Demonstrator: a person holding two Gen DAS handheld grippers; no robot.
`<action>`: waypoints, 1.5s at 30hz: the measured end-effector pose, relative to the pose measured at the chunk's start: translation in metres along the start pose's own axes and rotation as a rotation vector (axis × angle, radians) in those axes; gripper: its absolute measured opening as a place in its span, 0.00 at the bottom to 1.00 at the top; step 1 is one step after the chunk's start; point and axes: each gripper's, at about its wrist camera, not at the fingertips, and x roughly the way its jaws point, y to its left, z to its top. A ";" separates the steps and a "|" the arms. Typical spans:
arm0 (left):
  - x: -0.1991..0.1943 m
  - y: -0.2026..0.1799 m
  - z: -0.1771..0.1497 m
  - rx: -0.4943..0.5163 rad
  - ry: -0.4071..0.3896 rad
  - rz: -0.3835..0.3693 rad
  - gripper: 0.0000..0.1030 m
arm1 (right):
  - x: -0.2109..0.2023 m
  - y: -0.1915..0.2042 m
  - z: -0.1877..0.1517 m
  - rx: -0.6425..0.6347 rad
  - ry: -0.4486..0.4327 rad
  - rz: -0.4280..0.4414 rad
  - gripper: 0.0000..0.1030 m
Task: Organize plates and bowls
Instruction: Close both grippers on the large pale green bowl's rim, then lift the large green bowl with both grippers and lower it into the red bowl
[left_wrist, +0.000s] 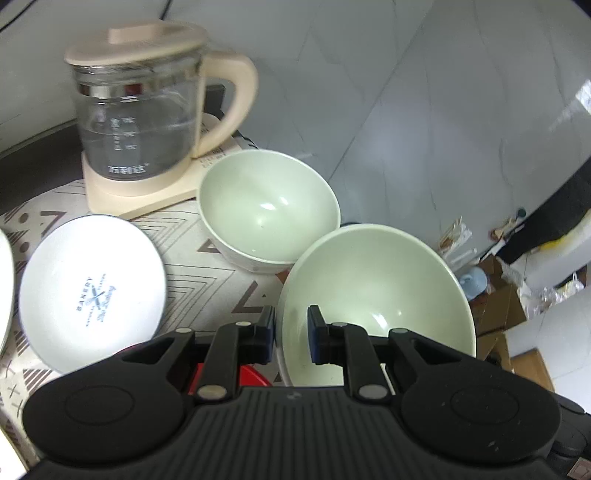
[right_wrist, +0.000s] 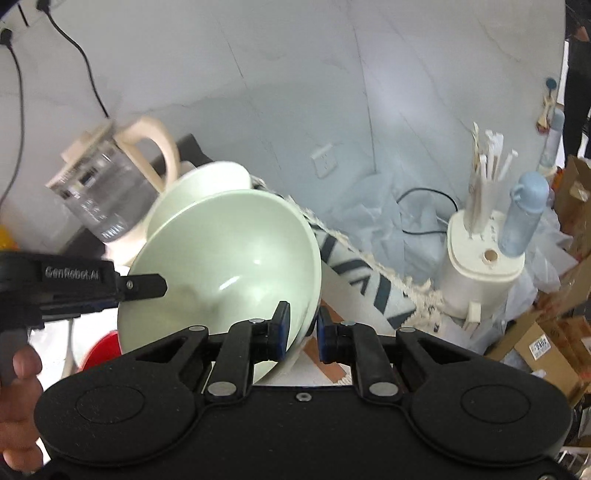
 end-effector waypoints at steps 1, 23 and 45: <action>-0.005 0.001 -0.001 -0.009 -0.008 0.007 0.16 | -0.003 0.003 0.001 -0.019 -0.012 0.007 0.15; -0.073 0.049 -0.028 -0.167 -0.122 0.143 0.16 | -0.019 0.060 -0.005 -0.187 -0.010 0.171 0.15; -0.068 0.088 -0.078 -0.310 -0.062 0.214 0.16 | 0.003 0.089 -0.044 -0.324 0.093 0.210 0.15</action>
